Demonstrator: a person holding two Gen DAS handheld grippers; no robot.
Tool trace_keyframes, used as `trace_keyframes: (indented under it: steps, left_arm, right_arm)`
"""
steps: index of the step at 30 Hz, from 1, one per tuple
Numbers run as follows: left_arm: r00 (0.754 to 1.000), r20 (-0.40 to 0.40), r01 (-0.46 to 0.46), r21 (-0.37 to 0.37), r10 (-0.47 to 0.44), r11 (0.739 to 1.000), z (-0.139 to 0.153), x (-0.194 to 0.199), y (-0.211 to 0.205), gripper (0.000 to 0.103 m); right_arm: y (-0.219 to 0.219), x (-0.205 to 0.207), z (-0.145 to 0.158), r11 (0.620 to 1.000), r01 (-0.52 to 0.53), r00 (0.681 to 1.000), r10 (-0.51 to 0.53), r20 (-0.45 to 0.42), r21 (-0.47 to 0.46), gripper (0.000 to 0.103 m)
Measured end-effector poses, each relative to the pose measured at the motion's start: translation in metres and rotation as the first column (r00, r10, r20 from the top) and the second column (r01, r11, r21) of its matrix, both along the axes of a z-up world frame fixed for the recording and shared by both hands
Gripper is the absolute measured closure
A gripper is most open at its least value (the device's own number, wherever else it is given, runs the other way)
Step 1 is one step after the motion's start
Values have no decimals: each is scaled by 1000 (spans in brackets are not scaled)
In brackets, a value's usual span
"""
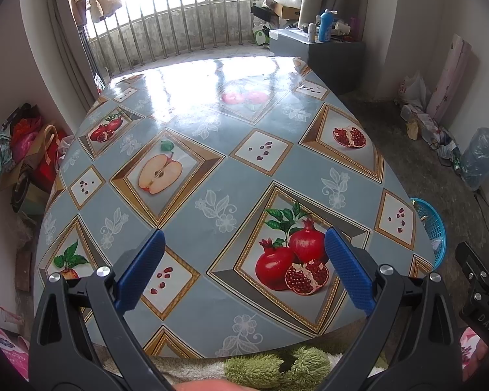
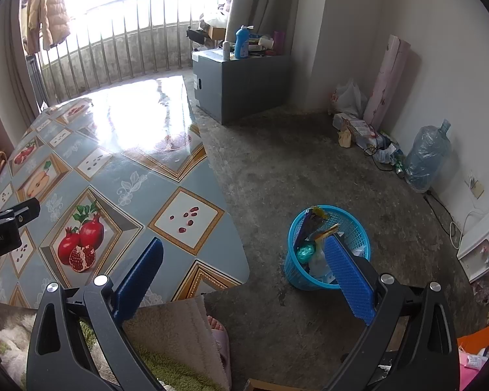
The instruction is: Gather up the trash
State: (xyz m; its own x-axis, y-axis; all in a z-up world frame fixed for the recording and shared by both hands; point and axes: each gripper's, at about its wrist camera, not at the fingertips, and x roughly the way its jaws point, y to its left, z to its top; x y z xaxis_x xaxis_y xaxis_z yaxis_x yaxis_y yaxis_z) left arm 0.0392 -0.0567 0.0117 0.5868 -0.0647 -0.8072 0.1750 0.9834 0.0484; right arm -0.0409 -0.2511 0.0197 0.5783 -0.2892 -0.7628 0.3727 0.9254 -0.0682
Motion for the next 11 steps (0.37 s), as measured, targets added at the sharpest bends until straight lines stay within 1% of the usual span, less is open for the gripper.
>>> trace_keyframes:
  steps: [11]
  left_arm:
    - [1000, -7, 10, -2, -10, 1000, 0, 3, 2, 9]
  right_arm:
    - [-1, 1, 1, 1000, 1, 1000, -1, 1, -1, 6]
